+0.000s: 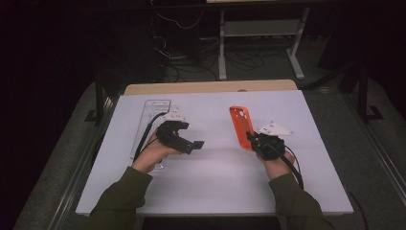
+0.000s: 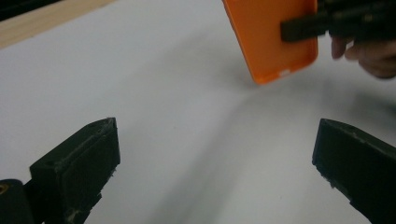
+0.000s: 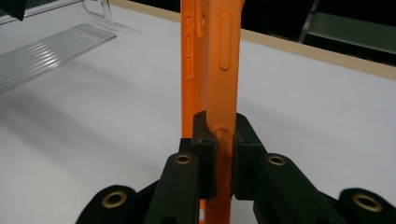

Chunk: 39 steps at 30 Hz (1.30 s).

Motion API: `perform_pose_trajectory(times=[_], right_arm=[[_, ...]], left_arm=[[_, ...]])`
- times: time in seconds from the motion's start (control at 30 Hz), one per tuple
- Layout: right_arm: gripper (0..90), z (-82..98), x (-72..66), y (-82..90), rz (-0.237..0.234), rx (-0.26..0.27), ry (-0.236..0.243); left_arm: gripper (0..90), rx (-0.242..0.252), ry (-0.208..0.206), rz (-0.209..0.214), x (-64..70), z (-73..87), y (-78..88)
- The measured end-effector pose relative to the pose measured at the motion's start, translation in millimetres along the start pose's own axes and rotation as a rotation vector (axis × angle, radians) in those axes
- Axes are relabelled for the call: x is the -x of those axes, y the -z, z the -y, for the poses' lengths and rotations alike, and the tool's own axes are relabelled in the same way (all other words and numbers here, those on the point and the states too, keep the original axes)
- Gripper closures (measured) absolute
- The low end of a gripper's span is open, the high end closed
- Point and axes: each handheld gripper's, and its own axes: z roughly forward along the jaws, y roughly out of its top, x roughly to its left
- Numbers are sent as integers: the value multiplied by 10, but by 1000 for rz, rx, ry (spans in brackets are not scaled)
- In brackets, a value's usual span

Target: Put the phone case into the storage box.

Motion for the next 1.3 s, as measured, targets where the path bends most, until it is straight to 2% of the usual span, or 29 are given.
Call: perform_pose_trajectory(times=[0.03, 0.33, 0.47, 0.67, 0.7, 0.77, 0.8, 0.87, 1.13, 1.3], right_arm=[[810, -10, -17, -3, 1, -1, -3], [810, -29, -117, -47, -4, 9, 3], [810, -44, -160, -54, -7, 15, 10], [810, -64, -235, -69, -21, 25, -4], [811, -65, -239, -73, -20, 27, 10], [811, -67, -250, -77, -23, 27, 15], [811, -68, -271, -80, -26, 27, 3], [810, -78, -311, -91, -35, 31, 18], [810, -98, -424, -110, -58, 40, 25], [810, -105, -439, -107, -66, 44, 34]], left_arm=[[2, 13, 14, 0, -9, -16, 6], [0, 40, 24, 3, 0, -86, -4], [0, 58, 33, 8, 40, -148, -62], [0, 65, 34, 15, 94, -211, -142], [0, 71, 39, 17, 107, -239, -174], [0, 77, 48, 26, 118, -252, -193], [0, 76, 45, 27, 122, -270, -210], [0, 79, 47, 33, 134, -299, -243], [0, 95, 71, 32, 170, -344, -320], [0, 98, 66, 39, 181, -365, -372]])
